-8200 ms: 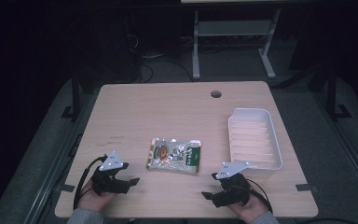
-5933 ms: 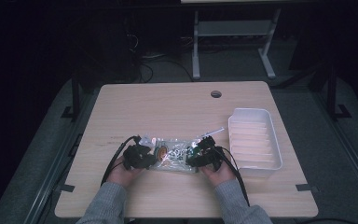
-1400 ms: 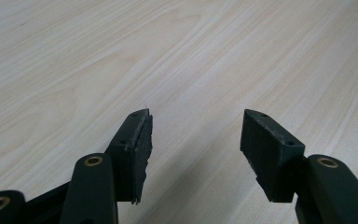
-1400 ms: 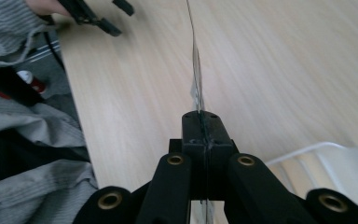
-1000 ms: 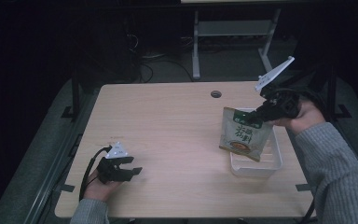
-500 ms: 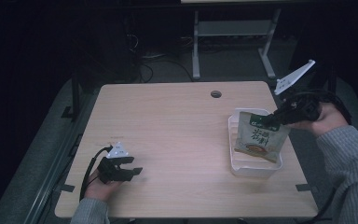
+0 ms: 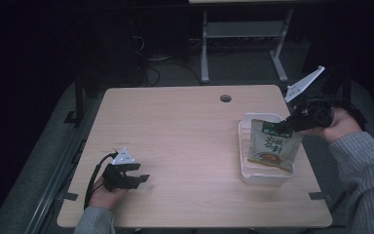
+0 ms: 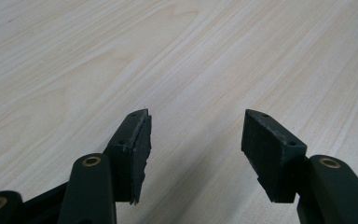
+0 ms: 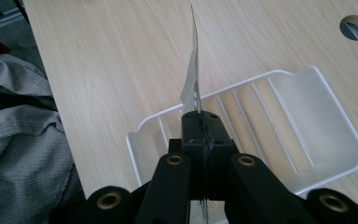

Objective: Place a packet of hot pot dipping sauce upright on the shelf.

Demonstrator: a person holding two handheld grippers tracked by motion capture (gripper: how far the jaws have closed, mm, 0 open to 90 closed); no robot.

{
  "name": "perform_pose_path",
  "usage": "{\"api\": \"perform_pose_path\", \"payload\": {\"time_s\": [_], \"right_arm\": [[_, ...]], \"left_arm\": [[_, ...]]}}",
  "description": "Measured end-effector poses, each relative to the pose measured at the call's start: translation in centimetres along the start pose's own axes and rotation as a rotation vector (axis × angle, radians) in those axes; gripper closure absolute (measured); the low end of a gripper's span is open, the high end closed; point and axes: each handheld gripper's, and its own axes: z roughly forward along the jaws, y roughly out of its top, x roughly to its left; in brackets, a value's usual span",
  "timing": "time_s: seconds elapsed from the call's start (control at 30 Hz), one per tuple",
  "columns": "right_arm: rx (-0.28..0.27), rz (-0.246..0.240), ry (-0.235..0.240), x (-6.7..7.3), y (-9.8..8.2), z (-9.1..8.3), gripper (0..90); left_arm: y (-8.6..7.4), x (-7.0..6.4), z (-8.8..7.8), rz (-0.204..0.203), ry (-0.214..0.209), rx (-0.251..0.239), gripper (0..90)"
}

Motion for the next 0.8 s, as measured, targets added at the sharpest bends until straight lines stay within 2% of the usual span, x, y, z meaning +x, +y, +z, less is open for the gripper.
{"api": "perform_pose_path", "payload": {"time_s": [0.6, 0.8], "right_arm": [[0.008, -0.071, -0.031, 0.3, 1.3, 1.3, 88.6], [0.031, -0.069, -0.03, 0.2, 1.8, 2.3, 88.2]], "left_arm": [[0.0, 0.2, -0.2, -0.022, -0.011, -0.02, 40.7], [0.0, 0.2, -0.2, -0.03, -0.013, -0.027, 40.5]]}}
